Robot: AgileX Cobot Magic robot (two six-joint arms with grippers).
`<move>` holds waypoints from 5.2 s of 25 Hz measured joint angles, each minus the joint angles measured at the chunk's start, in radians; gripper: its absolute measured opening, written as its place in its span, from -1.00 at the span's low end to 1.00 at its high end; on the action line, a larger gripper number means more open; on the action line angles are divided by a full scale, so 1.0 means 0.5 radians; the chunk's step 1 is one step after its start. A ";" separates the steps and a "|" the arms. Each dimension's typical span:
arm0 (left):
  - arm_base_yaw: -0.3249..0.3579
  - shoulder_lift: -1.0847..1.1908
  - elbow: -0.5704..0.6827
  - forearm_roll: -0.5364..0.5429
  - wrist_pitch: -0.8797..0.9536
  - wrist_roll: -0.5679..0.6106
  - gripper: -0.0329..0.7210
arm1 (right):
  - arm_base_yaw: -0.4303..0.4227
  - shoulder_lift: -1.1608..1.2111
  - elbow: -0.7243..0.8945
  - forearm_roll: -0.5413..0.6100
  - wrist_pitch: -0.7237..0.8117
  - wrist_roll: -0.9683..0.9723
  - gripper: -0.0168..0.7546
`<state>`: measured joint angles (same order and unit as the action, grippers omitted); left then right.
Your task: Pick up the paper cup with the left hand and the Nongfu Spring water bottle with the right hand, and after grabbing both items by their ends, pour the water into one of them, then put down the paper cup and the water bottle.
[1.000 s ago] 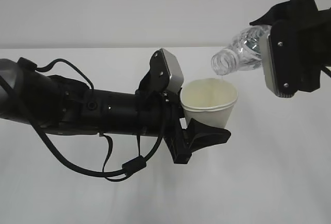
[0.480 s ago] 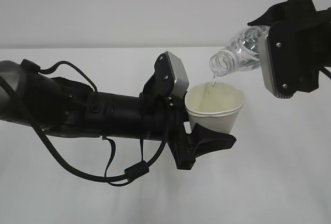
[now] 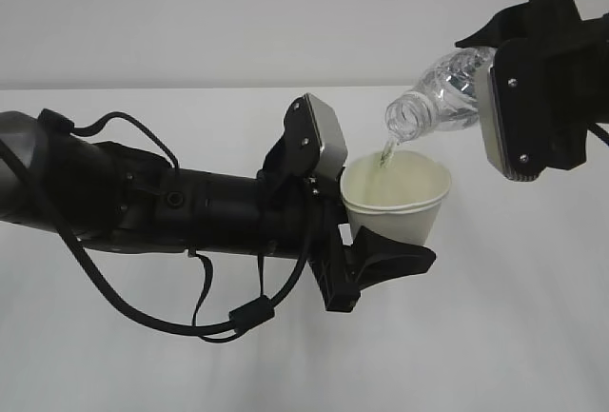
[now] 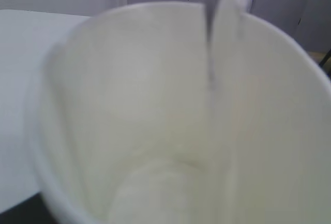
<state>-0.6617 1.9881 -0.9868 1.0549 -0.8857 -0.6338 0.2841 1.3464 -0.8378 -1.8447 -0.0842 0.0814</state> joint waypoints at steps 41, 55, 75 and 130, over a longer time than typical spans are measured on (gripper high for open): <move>0.000 0.000 0.000 0.025 -0.021 -0.022 0.27 | 0.000 0.000 0.000 0.000 0.015 -0.090 0.17; 0.000 0.000 0.000 0.025 -0.021 -0.022 0.27 | 0.000 0.000 0.000 0.000 0.015 -0.094 0.17; 0.000 0.000 0.000 0.025 -0.021 -0.022 0.27 | 0.000 0.000 0.000 0.000 0.015 -0.135 0.16; 0.000 0.000 0.000 0.035 -0.021 -0.022 0.32 | 0.000 0.000 -0.006 0.000 0.063 -0.191 0.16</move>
<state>-0.6617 1.9881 -0.9868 1.0726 -0.8964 -0.6449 0.2841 1.3464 -0.8407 -1.8447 -0.0525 -0.0141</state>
